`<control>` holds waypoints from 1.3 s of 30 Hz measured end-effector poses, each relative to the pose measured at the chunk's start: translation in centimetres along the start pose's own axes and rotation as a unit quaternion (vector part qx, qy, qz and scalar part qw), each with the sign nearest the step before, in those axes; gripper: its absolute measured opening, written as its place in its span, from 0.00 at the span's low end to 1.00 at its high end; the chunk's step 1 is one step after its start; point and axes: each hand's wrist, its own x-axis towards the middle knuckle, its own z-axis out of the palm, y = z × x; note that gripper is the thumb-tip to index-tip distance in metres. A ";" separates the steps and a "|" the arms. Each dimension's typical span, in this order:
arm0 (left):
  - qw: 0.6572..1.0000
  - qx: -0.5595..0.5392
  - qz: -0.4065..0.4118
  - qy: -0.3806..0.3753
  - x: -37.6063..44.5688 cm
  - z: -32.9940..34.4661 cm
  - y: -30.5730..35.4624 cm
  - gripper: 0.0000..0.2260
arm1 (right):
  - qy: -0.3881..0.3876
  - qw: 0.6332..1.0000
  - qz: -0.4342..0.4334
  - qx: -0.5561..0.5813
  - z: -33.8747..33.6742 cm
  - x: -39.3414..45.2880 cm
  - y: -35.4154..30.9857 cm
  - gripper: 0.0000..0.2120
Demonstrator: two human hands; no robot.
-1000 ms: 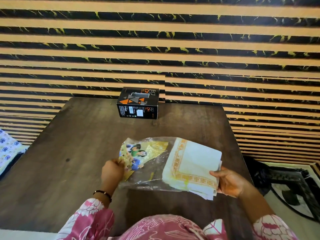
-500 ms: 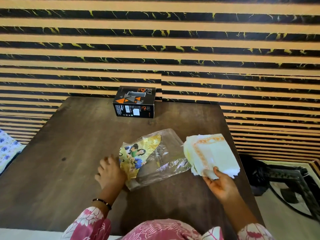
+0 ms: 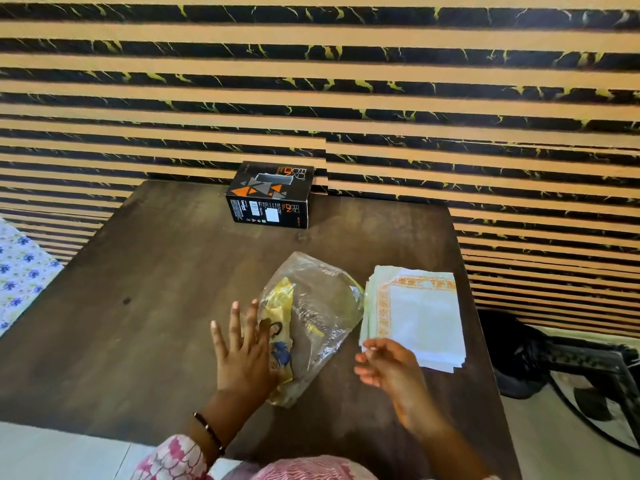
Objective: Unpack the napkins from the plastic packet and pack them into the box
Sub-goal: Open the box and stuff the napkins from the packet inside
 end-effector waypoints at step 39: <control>0.981 -0.159 -0.088 -0.068 0.8 7.9 -30.8 0.28 | -0.117 0.631 -0.288 -0.711 37.4 8.2 6.8 0.34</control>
